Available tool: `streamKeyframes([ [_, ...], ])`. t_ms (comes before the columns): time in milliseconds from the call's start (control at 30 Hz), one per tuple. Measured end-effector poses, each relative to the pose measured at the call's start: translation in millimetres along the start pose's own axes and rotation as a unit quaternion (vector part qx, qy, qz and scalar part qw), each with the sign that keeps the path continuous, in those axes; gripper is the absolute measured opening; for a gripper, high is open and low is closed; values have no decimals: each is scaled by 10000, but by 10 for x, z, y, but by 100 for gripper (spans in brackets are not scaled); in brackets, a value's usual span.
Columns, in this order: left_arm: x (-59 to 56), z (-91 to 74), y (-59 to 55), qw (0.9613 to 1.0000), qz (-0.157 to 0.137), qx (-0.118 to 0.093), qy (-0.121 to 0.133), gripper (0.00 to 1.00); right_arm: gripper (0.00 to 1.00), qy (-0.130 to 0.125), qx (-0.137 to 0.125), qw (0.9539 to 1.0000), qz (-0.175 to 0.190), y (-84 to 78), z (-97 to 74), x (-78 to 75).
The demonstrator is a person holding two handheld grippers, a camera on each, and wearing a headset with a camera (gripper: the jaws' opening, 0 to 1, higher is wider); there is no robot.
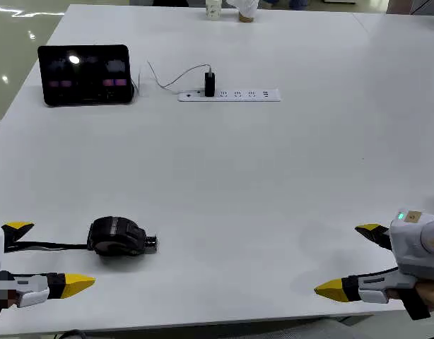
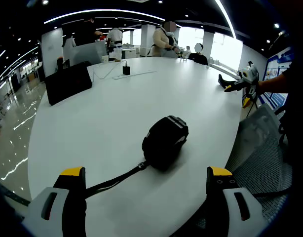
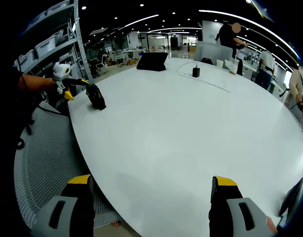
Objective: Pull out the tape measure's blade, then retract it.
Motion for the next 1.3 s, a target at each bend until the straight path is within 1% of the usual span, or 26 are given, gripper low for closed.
streamKeyframes([
  [67,8,15,7,10000,-70,13,-17,99,99,3,-20,10000,-14,6,-2,-8],
  [100,0,27,2,9999,-89,52,-53,99,99,-18,-42,10000,-42,13,-4,-15],
  [200,-12,51,-23,9999,-35,104,-78,99,99,-28,-106,9999,-92,24,0,-33],
  [300,-28,64,-41,9998,-44,137,-119,99,99,-21,-84,9999,-83,14,5,-23],
  [433,-66,78,-62,9996,63,188,-211,99,99,-19,-28,10000,-86,-9,2,-19],
  [467,-75,80,-68,9995,88,208,-241,99,99,-16,-37,9999,-120,-13,-1,-18],
  [500,-81,83,-72,9994,103,214,-259,99,99,-40,-142,9995,-275,9,0,-28],
  [567,-95,93,-83,9991,152,229,-311,99,99,-54,-133,9995,-279,8,3,-33],
  [600,-100,103,-93,9989,192,253,-343,99,99,-74,-129,9991,-390,8,10,-45],
  [633,-99,114,-103,9987,290,256,-341,99,99,-33,-166,9988,-460,11,18,-39],
  [667,-67,131,-109,9979,568,224,-236,99,99,2,-184,9988,-455,11,27,-33],
  [700,-64,146,-116,9964,798,200,-179,99,99,26,-168,9988,-460,4,46,-48],
  [733,-76,149,-121,9958,861,215,-218,99,99,41,-149,9987,-481,2,56,-55],
  [767,-111,150,-122,9962,769,256,-308,99,99,108,-155,9987,-472,14,69,-51],
  [833,-117,159,-115,9958,815,267,-333,99,99,179,-149,9989,-418,29,91,-51],
  [900,-117,171,-114,9951,873,321,-330,99,99,213,-180,9977,-624,69,111,-56],
  [933,-120,173,-110,9951,864,332,-346,99,99,157,-178,9971,-728,89,122,-74],
  [967,-124,174,-104,9952,849,334,-359,99,99,166,-174,9972,-710,98,134,-76],
  [1000,-130,176,-98,9953,826,344,-376,99,99,183,-156,9973,-689,106,148,-84],
  [1067,-149,188,-86,9960,668,387,-444,99,99,227,-84,9976,-644,119,186,-79],
  [1133,-158,201,-75,9957,692,408,-460,99,99,225,65,9978,-619,113,223,-85],
  [1167,-162,213,-64,9953,754,408,-457,99,99,288,44,9977,-617,133,242,-68],
  [1233,-171,225,-49,9949,775,436,-481,98,99,354,31,9975,-611,154,269,-43],
  [1300,-183,234,-21,9945,812,414,-514,98,99,395,84,9971,-644,166,299,-26],
])
Point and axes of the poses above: the centre of the closed fingertips' face, and the gripper's own axes: z roughly forward along the fingers, x roughly to its left, y roughly out of its top, the point moved 6 cm from there along -z, roughly backward along the fingers, and after that the axes turned 13 degrees about y, right-handed, at the moved point
